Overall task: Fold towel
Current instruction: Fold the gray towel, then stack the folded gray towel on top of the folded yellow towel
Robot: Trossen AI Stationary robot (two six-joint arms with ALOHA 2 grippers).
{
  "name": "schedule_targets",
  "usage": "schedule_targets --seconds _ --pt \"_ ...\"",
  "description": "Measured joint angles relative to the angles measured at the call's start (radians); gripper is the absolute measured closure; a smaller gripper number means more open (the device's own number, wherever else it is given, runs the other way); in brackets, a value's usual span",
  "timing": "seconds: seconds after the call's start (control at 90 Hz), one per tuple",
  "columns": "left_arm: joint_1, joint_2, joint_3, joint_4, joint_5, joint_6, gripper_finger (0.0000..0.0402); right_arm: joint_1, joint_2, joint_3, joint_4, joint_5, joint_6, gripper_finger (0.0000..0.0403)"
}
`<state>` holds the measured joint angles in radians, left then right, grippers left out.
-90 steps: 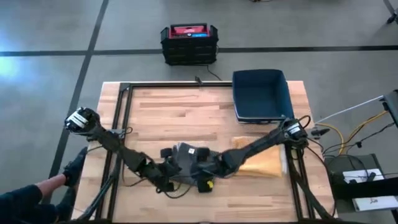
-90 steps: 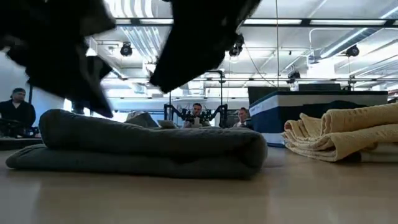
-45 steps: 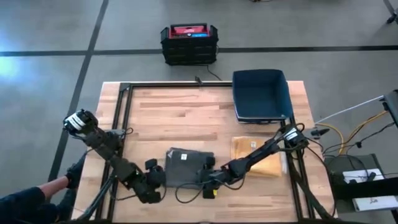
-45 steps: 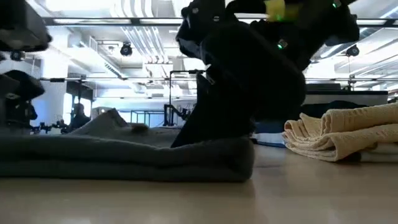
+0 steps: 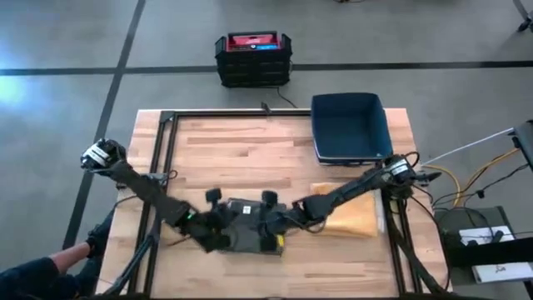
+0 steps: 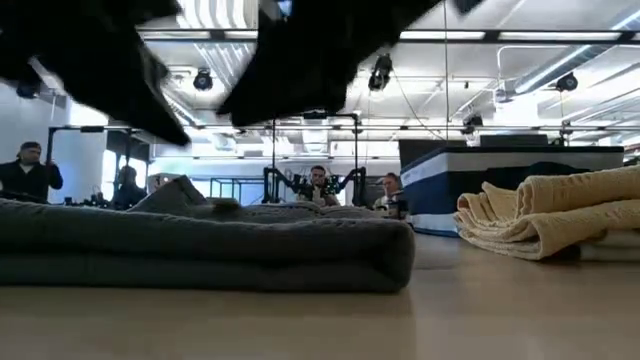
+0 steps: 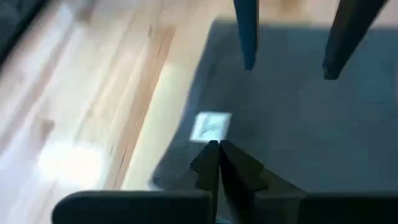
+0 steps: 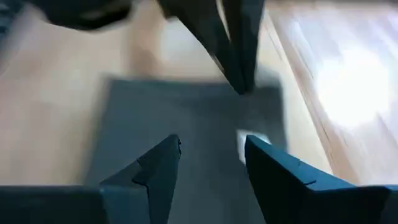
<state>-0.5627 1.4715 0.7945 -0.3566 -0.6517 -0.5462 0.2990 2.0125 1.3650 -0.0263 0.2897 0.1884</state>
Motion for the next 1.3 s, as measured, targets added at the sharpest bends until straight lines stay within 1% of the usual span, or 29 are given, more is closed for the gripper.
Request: schedule_targets --seconds 0.067,0.133,0.167,0.311,0.4,0.456,0.533,0.633,0.744,0.878,0.967,1.067,1.111,1.2,1.3 --pt "0.044 0.011 -0.06 0.056 0.048 0.016 0.0402 -0.019 0.04 -0.006 -0.006 -0.001 0.012 0.0229" --pt "0.067 0.015 -0.101 0.06 0.09 -0.003 0.0402 -0.025 0.062 -0.013 -0.017 -0.003 0.027 0.0227" --pt "0.067 0.014 -0.117 0.049 0.094 -0.032 0.0402 -0.025 0.069 -0.014 -0.022 -0.005 0.033 0.0228" --pt "0.022 -0.006 -0.164 -0.042 0.096 -0.165 0.0402 -0.016 0.08 -0.023 -0.144 -0.004 0.068 0.0236" --pt "-0.015 -0.013 -0.183 -0.057 0.099 -0.233 0.0402 -0.015 0.069 -0.022 -0.19 -0.001 0.083 0.0244" --pt "-0.032 -0.017 -0.185 -0.065 0.099 -0.246 0.0402 -0.016 0.054 -0.018 -0.206 -0.003 0.083 0.0246" --pt "-0.048 -0.029 -0.156 -0.08 0.114 -0.248 0.0402 -0.017 0.02 0.011 -0.229 -0.019 0.084 0.0248" --pt "-0.062 -0.06 -0.077 -0.113 0.114 -0.238 0.0402 -0.018 -0.073 0.052 -0.291 -0.062 0.142 0.0238" --pt "-0.092 -0.083 -0.005 -0.135 0.111 -0.221 0.0402 -0.012 -0.174 0.05 -0.41 -0.117 0.249 0.021" --pt "-0.135 -0.091 0.039 -0.126 0.095 -0.222 0.0402 -0.006 -0.232 -0.026 -0.463 -0.139 0.454 0.0162" --pt "-0.162 -0.074 0.033 -0.112 0.091 -0.243 0.0402 -0.01 -0.237 -0.104 -0.448 -0.137 0.595 0.0134" --pt "-0.176 -0.045 0.002 -0.079 0.089 -0.256 0.0402 -0.029 -0.212 -0.197 -0.352 -0.169 0.708 0.0113" --pt "-0.176 -0.03 -0.015 -0.06 0.09 -0.257 0.0402 -0.039 -0.201 -0.238 -0.292 -0.188 0.745 0.0107" --pt "-0.176 -0.007 -0.043 -0.033 0.093 -0.257 0.0402 -0.054 -0.186 -0.316 -0.117 -0.226 0.809 0.0101" --pt "-0.176 0.018 -0.066 -0.016 0.099 -0.257 0.0402 -0.068 -0.153 -0.38 0.049 -0.236 0.872 0.0103"
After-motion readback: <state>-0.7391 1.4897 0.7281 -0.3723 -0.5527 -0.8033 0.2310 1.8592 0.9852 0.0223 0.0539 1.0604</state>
